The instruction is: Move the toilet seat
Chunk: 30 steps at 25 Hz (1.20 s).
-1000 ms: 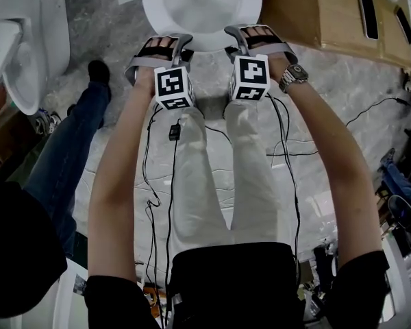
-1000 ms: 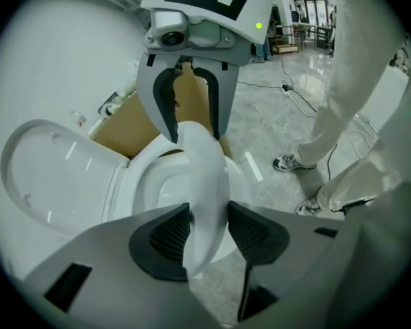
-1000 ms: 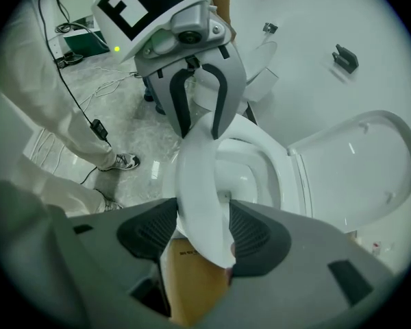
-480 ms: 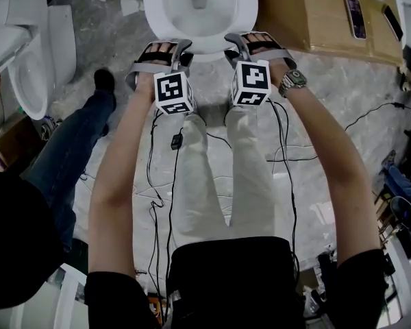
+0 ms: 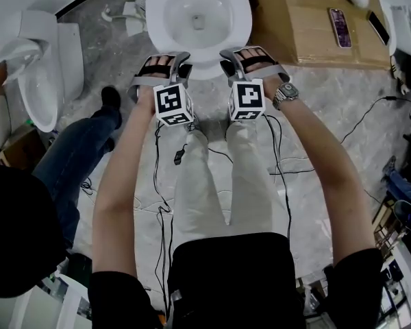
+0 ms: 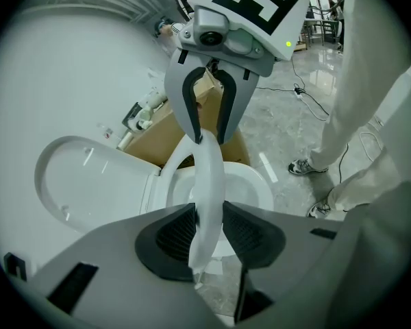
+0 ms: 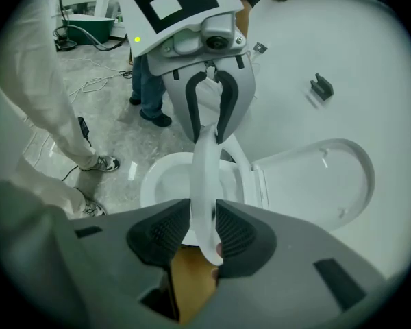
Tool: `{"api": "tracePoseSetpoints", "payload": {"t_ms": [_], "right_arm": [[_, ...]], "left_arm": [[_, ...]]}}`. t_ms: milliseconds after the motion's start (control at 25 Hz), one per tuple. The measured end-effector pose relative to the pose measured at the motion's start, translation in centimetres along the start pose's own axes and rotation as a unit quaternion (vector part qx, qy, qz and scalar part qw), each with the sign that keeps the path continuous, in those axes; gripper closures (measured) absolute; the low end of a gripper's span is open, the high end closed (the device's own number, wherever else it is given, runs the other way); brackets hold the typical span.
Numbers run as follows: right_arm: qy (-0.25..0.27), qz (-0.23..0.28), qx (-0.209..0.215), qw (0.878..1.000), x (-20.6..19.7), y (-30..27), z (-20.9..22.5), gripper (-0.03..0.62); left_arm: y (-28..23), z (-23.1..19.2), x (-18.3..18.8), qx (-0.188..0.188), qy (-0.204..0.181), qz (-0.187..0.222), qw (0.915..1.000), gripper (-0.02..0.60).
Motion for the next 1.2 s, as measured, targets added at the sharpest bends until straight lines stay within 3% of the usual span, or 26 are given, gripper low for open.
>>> {"api": "tracePoseSetpoints", "payload": {"t_ms": [520, 920, 1200], "right_arm": [[-0.02, -0.018, -0.034, 0.999, 0.8, 2.9, 5.9, 0.485], [-0.015, -0.05, -0.027, 0.998, 1.2, 3.5, 8.8, 0.49], [-0.019, -0.044, -0.029, 0.998, 0.7, 4.0, 11.4, 0.491]], "left_arm": [[3.7, -5.8, 1.5, 0.02, -0.015, 0.003, 0.9997, 0.469], [5.0, -8.3, 2.2, 0.026, -0.024, -0.009, 0.9993, 0.477], [5.5, -10.6, 2.8, 0.011, -0.013, -0.015, 0.9997, 0.479]]}}
Point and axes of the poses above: the fingertips, and each gripper's own axes: y backward along the fingers, z to its right, x out of its top, the point moved 10 cm from there along y, backward along the fingers, and after that the axes turned 3 degrees about -x, right-handed, at the moved point
